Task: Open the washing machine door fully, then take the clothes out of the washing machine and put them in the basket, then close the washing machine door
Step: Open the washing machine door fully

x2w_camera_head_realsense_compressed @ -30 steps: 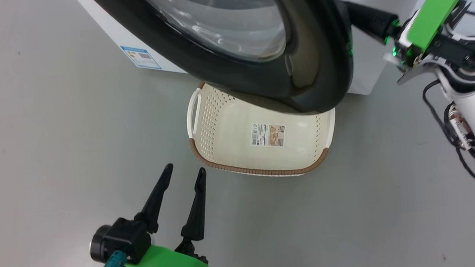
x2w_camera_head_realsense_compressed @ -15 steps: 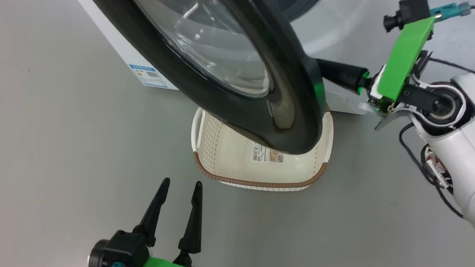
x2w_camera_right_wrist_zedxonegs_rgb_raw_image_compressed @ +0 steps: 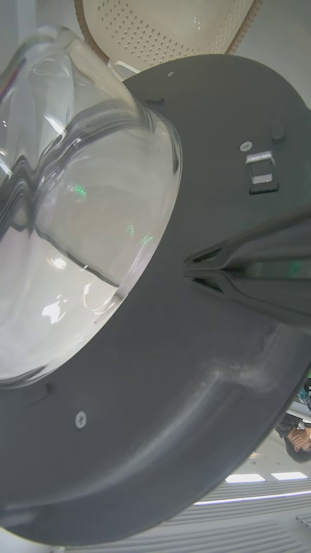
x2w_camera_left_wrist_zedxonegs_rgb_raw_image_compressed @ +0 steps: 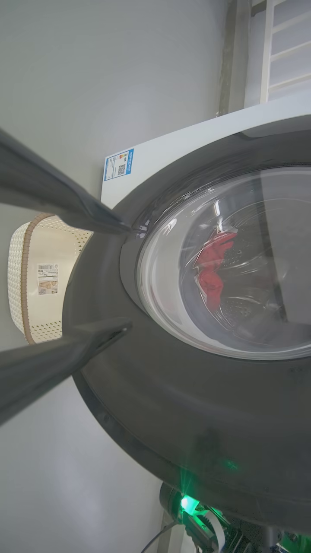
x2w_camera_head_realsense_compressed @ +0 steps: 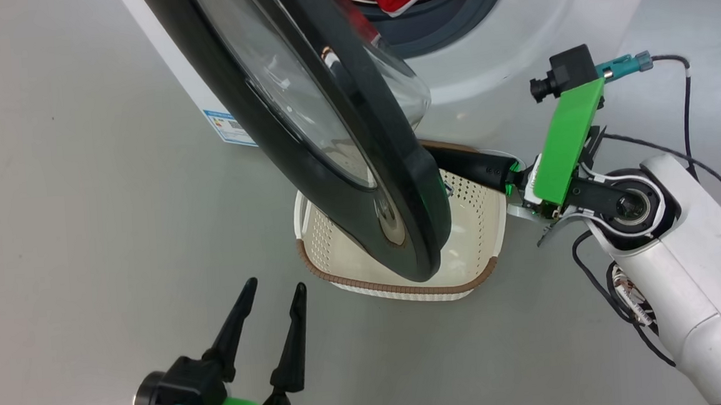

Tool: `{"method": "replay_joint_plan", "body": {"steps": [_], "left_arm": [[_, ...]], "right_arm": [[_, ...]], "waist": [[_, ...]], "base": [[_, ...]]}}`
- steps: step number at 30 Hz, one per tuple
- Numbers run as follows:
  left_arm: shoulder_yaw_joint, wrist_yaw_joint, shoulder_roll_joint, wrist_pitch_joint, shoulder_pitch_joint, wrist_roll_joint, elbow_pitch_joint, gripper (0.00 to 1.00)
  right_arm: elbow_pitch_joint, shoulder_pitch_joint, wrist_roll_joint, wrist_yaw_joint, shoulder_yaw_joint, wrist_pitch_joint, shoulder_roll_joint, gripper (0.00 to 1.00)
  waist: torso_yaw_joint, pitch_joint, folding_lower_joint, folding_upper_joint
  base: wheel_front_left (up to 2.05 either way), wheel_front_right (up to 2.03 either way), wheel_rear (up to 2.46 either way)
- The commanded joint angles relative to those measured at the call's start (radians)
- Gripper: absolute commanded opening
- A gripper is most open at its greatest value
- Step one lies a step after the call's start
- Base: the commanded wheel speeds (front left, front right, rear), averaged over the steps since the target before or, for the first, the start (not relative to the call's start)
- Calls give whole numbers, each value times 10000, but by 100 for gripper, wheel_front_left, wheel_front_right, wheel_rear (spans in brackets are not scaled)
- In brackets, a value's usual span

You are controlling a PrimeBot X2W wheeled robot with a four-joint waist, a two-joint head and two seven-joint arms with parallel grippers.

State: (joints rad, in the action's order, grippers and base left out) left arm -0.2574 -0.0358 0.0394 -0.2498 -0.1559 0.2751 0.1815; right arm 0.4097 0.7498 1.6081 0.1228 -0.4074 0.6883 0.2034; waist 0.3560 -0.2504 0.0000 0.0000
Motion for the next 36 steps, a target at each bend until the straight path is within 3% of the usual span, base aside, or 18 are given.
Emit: {"method": "replay_joint_plan", "body": {"steps": [1,8,9,10,11,15,18,36], "left_arm": [[358,-9,108,-120,150,-50,-221,100],[383,-35,108,-120,195,-66,-221,100],[392,-44,108,-120,197,-72,-214,100],[405,-55,108,-120,198,-82,-201,100],[405,-55,108,-120,198,-82,-201,100],[489,-106,108,-120,199,-154,-146,100],[596,-134,108,-120,201,-218,-109,100],[1575,-463,108,-120,598,-794,50,100]], "right_arm": [[-333,-232,-114,79,-144,27,-253,0],[-310,-326,-400,79,-94,-304,-263,2],[-299,-344,-449,79,-71,-387,-239,19],[-282,-362,-476,79,-53,-449,-226,26],[-282,-362,-476,79,-53,-449,-226,26],[-281,-471,-538,79,23,-665,-145,50],[-270,-598,-594,79,73,-855,-64,98],[-593,-3036,-883,79,80,-2288,665,100]], "waist": [[4,55,0,0],[-38,157,0,0],[-52,171,0,0],[-70,187,0,0],[-70,187,0,0],[-173,270,0,0],[-295,353,0,0],[-1495,878,0,0]], "base": [[0,0,0],[0,0,0],[0,0,0],[0,0,0],[0,0,0],[0,0,0],[0,0,0],[0,0,0]]}}
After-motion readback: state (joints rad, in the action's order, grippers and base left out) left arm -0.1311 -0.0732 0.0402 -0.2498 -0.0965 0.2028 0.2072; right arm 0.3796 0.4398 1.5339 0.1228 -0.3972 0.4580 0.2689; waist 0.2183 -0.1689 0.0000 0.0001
